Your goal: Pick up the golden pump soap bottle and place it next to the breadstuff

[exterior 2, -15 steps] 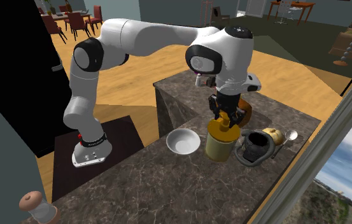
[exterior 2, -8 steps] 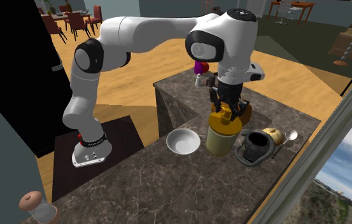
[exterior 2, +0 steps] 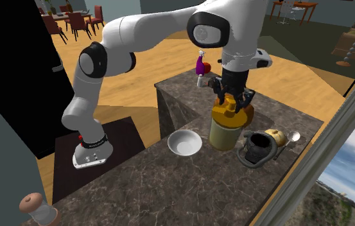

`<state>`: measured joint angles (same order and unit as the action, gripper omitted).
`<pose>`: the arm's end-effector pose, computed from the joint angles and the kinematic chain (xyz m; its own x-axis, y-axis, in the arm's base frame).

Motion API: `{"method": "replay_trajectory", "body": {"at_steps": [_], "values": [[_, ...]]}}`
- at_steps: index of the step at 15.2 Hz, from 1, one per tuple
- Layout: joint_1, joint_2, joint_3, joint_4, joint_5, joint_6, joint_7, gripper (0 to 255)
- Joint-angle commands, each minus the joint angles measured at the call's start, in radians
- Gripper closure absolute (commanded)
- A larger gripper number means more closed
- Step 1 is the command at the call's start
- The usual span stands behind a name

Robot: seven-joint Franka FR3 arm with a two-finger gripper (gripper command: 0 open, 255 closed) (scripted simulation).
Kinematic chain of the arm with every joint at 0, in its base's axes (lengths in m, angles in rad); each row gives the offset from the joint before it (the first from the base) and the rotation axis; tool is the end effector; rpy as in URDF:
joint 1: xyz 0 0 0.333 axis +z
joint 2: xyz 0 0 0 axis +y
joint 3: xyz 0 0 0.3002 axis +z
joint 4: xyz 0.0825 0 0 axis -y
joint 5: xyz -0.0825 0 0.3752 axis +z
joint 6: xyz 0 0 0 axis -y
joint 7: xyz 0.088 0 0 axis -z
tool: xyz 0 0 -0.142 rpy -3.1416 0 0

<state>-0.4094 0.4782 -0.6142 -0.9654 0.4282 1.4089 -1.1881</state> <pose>0.4709 -0.4466 0.5829 0.9439 0.2922 0.1538 0.2989 -0.9540 -0.0217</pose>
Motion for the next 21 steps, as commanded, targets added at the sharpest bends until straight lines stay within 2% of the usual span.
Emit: {"method": "replay_trajectory", "body": {"at_steps": [1,3,6,10,15,21], "values": [[-0.031,0.032,0.006,0.086,0.02,-0.052,0.009,255],[-0.056,0.056,0.013,0.149,0.034,-0.088,0.017,255],[0.076,-0.054,-0.001,-0.028,-0.03,-0.01,0.064,255],[0.21,-0.159,0.005,-0.177,-0.099,0.06,0.15,255],[0.337,-0.252,0.036,-0.296,-0.168,0.119,0.271,255],[0.452,-0.316,0.087,-0.371,-0.223,0.164,0.42,255]]}}
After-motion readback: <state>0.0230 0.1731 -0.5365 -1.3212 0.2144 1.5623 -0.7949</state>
